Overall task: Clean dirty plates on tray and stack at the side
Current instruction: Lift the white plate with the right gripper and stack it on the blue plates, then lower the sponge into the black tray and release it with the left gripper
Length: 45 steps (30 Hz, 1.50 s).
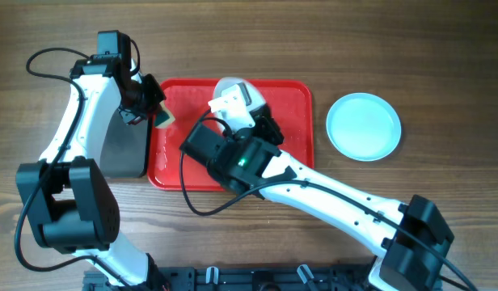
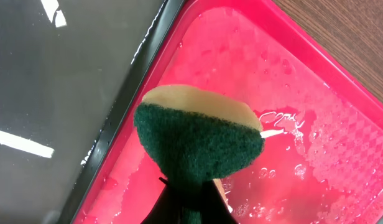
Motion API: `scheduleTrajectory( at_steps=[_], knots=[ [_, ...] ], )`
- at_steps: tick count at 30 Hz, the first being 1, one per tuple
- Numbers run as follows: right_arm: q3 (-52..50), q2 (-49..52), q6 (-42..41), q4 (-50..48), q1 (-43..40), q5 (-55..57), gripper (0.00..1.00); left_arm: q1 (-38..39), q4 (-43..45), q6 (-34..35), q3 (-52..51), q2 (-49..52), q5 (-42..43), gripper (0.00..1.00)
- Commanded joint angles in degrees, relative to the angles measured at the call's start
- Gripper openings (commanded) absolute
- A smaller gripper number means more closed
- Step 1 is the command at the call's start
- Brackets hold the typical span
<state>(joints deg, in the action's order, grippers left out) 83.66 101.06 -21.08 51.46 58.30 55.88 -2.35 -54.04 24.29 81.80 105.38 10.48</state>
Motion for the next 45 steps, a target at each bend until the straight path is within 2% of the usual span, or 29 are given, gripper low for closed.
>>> scheduleTrajectory(
  at_steps=[1,7,12,19,24,29,36,38,39,40,41,42,43,44,45],
  knots=[
    [0.11,-0.79,-0.13,0.15,-3.48,-29.46,0.04,0.28,-0.07,0.17,-0.20,0.00,-0.57,0.04],
    [0.11,-2.14,1.84,0.48,-13.70,-49.05,0.04,0.28,-0.70,0.15,-0.20,0.00,-0.57,0.04],
    [0.11,-5.42,6.01,2.05,-27.67,-61.94,0.04,0.28,-0.92,0.15,-0.20,0.00,-0.59,0.04],
    [-0.98,-6.62,7.78,6.23,-51.63,-65.37,0.04,0.28,-0.90,0.15,-0.20,0.00,-0.59,0.04],
    [-7.96,-6.60,5.11,3.34,-68.28,-65.40,0.04,0.28,-0.87,0.15,-0.20,0.00,-0.59,0.04],
    [-17.20,-6.56,1.49,-3.10,-76.54,-65.40,0.04,0.28,-0.87,0.15,-0.20,0.00,-0.57,0.04],
    [-22.67,-6.56,1.40,-8.94,-77.13,-65.37,0.04,0.26,-0.87,0.15,-0.20,0.00,-0.59,0.04],
    [-22.67,-6.56,1.44,-8.94,-77.13,-65.37,0.20,0.26,-0.66,0.13,-0.20,0.00,-0.63,0.04],
    [-22.67,-6.56,1.40,-8.72,-77.13,-65.44,0.38,0.22,-0.33,0.13,-0.02,-0.04,-1.62,0.04],
    [-22.60,-6.56,1.42,-8.33,-77.13,-65.64,0.45,0.09,-0.68,0.11,0.79,-0.13,-2.84,0.04],
    [-22.47,-6.56,1.46,-7.93,-77.13,-66.38,0.47,-0.13,-1.29,0.11,1.57,-0.31,-3.41,0.04],
    [-21.99,-6.56,1.90,-7.41,-77.13,-68.52,0.56,-0.48,-2.60,0.09,3.08,-0.57,-4.46,0.04],
    [-21.27,-6.62,3.98,-7.26,-77.13,-71.49,0.60,-0.92,-3.74,0.07,4.52,-0.94,-5.90,0.04],
    [-20.31,-6.82,5.92,-6.99,-77.11,-74.38,0.70,-1.38,-4.74,-0.11,5.77,-1.44,-7.56,0.04],
    [-18.95,-7.19,6.32,-6.03,-77.02,-76.04,0.71,-1.77,-5.55,-0.37,6.78,-1.88,-9.31,0.04]
  ],
)
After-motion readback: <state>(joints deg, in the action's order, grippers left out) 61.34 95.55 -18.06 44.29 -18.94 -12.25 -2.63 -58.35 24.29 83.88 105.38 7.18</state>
